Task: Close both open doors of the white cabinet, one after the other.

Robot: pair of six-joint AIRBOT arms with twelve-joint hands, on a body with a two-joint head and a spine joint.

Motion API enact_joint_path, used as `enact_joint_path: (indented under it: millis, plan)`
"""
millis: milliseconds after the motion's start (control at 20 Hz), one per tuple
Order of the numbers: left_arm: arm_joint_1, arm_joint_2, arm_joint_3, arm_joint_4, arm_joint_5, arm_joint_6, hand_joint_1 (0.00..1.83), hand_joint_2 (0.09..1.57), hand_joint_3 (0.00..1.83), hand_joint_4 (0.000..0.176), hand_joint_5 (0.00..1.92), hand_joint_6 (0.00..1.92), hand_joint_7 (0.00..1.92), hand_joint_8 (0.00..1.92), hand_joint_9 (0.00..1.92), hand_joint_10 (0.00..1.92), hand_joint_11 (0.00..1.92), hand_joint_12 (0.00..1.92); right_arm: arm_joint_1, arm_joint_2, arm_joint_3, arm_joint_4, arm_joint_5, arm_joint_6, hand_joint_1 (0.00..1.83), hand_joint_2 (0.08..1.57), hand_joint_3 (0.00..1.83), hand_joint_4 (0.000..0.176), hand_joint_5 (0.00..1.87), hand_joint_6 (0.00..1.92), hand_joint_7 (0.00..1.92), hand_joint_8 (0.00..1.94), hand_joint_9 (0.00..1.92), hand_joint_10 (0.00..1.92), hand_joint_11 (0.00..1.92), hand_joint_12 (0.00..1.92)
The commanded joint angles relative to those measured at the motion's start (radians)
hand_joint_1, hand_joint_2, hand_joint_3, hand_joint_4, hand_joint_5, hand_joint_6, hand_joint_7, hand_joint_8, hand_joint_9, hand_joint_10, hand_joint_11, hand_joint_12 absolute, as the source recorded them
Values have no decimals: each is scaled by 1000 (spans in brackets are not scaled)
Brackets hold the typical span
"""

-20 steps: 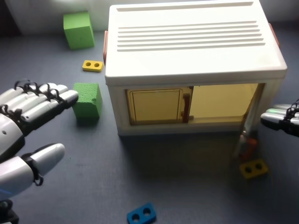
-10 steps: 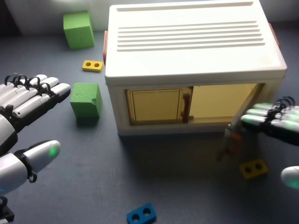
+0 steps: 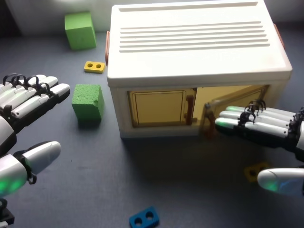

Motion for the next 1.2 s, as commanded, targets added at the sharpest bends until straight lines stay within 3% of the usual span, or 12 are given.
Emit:
enact_joint_path:
  millis: [0,450,500,550,800,1100,1150]
  plan:
    - [-1,10,-3,1,-126,-2,0,1570,8,0,115,2,61,3,56,3,0,419,14,-4,6,21,93,9,0,1519,1,0,38,0,4,0,0,0,24,2]
    - [9,10,-6,-10,-138,-2,0,1567,45,0,111,0,54,1,48,1,0,425,21,-18,17,19,75,21,0,1513,0,0,30,0,0,0,0,0,12,0]
    - [10,10,-6,-10,-142,-2,0,1571,50,0,153,8,92,8,86,9,0,510,21,-16,12,14,76,28,0,1516,1,0,31,1,0,0,0,0,19,4]
    - [11,10,-7,-11,-144,-2,0,1546,31,0,115,3,48,5,47,3,0,420,21,-12,6,10,78,32,0,1518,2,0,29,0,0,0,0,0,20,5]
    - [34,10,-10,-24,-163,-2,0,1569,12,0,135,5,68,10,53,3,0,402,19,19,-6,12,86,32,0,1520,1,0,53,8,17,5,0,0,33,8]
    - [47,11,-12,-31,-188,-3,0,1570,46,0,137,2,84,3,90,6,0,561,-7,45,-13,40,158,73,0,1494,0,0,82,13,58,14,37,12,64,18]
    - [47,11,-12,-32,-193,-3,0,1571,89,0,114,1,45,2,51,4,0,452,-20,50,-13,65,189,81,0,1494,0,0,122,9,105,9,95,11,135,40]
